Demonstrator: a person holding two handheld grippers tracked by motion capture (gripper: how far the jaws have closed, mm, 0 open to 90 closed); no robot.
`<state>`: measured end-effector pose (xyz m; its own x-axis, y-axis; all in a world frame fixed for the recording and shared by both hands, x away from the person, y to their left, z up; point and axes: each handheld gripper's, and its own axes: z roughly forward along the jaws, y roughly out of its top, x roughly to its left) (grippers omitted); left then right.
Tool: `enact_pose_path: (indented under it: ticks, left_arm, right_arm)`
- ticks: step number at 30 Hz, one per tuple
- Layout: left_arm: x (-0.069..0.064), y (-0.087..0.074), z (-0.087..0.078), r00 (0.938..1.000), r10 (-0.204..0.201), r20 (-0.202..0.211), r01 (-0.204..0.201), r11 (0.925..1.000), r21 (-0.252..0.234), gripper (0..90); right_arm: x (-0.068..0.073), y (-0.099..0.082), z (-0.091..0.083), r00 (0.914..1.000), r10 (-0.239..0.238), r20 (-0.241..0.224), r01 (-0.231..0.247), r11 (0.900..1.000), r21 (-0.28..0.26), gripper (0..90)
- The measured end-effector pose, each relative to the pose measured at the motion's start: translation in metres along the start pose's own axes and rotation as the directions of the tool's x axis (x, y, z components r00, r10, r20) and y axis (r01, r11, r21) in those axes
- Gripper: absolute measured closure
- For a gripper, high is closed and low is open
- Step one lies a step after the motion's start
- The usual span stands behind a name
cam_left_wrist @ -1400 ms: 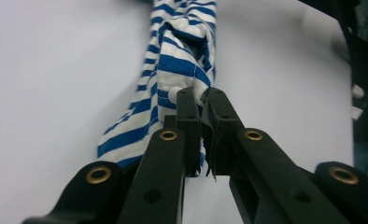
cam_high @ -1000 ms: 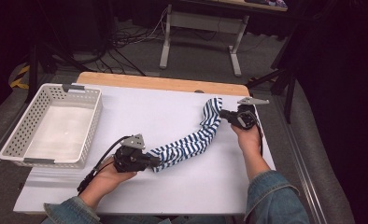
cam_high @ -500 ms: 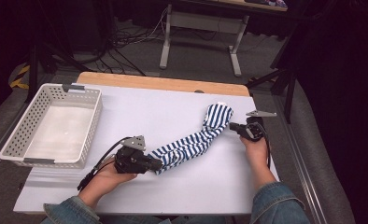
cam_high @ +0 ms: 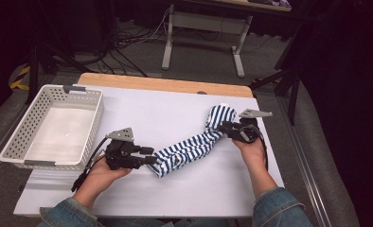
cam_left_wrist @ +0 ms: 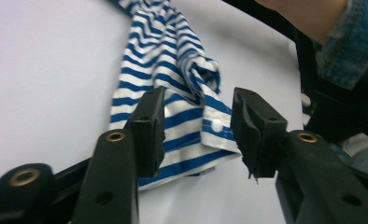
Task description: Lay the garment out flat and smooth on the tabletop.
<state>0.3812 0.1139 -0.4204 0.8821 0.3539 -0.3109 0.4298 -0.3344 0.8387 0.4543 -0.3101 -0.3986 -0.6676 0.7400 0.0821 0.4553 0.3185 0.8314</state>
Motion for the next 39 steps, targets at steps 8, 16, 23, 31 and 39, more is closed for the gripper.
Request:
enact_pose_path:
  ticks: [8,16,23,31,39]
  left_arm:
    - [0.008,-0.003,-0.005,0.9942,-0.017,-0.106,0.014,0.9996,-0.025,40.0]
    - [0.009,-0.004,-0.007,0.993,-0.024,-0.115,0.021,0.9993,-0.032,39.9]
    - [0.009,-0.004,-0.006,0.9933,-0.025,-0.113,0.022,0.9995,-0.023,40.6]
    - [0.01,-0.004,-0.004,0.9933,-0.02,-0.114,0.018,0.9997,-0.016,41.8]
    - [0.011,-0.005,-0.005,0.9923,-0.032,-0.12,0.03,0.9993,-0.021,42.6]
  right_arm:
    - [0.049,0.02,0.037,0.9774,-0.131,-0.166,0.145,0.9868,0.073,50.6]
    - [0.072,0.02,0.075,0.9546,-0.184,-0.234,0.227,0.9592,0.169,56.5]
    - [0.078,0.018,0.093,0.9454,-0.186,-0.268,0.257,0.9309,0.26,72.4]
    - [0.076,0.021,0.079,0.9446,-0.211,-0.252,0.273,0.9307,0.244,89.3]
    - [0.076,0.024,0.039,0.9409,-0.214,-0.263,0.259,0.9536,0.153,89.8]
